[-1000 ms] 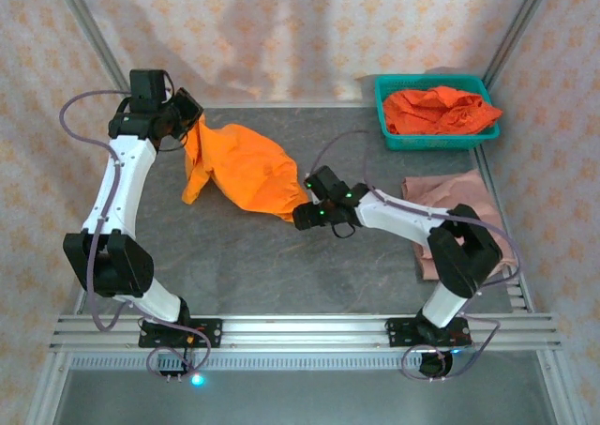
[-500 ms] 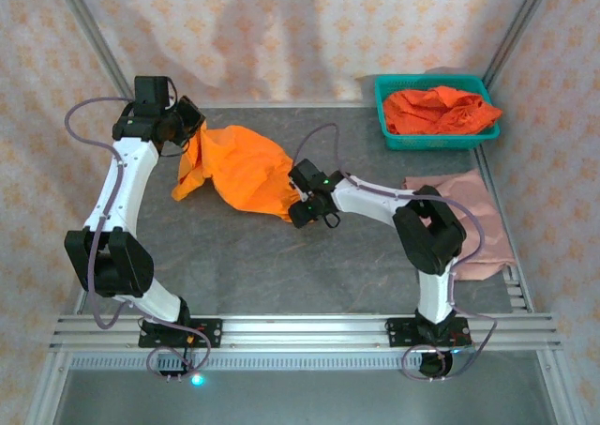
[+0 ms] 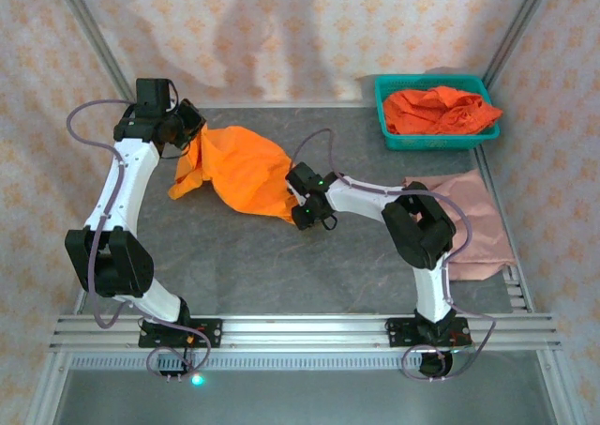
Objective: Fold and stack the shorts
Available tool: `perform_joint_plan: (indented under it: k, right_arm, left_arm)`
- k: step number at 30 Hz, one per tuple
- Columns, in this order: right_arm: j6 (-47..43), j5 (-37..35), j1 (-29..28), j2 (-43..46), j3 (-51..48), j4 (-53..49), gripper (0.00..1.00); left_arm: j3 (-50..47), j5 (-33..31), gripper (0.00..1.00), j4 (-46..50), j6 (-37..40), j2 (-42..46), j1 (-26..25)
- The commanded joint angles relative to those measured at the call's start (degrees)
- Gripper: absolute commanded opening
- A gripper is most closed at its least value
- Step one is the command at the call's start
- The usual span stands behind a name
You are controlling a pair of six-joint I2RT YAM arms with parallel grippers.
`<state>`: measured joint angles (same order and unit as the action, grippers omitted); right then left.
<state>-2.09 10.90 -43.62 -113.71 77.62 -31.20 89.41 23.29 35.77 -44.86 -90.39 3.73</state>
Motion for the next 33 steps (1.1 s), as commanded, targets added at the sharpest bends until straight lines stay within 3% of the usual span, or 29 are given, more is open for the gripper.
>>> perform_joint_plan:
  k: [1,7,20,26,29,33]
  right_arm:
    - [1.0,-0.5,-0.1,-1.6,0.4,-0.8,0.27]
    - [3.0,-2.2,-0.1,1.7,0.0,-1.0,0.0]
    - [6.0,-3.3,0.1,27.8,2.7,-4.6,0.0]
    - [10.5,4.3,0.0,34.8,9.0,-4.4,0.0]
    - [14.4,5.9,-0.1,37.0,10.2,-1.9,0.0]
    - [20.2,-5.6,-0.1,38.1,11.9,-3.5,0.0]
  left_arm:
    - [-0.6,-1.2,0.0,0.0,1.2,0.7,-0.2]
    - [0.2,-1.4,0.0,0.1,1.2,0.7,-0.2]
    - [19.5,-3.6,0.0,4.3,3.8,-3.5,0.3]
    - [30.3,-3.5,0.0,6.3,2.7,-9.4,0.4]
    - [33.6,-1.1,0.23,5.7,1.5,-13.9,0.2]
    - [35.6,1.1,0.56,7.1,1.9,-18.1,-0.5]
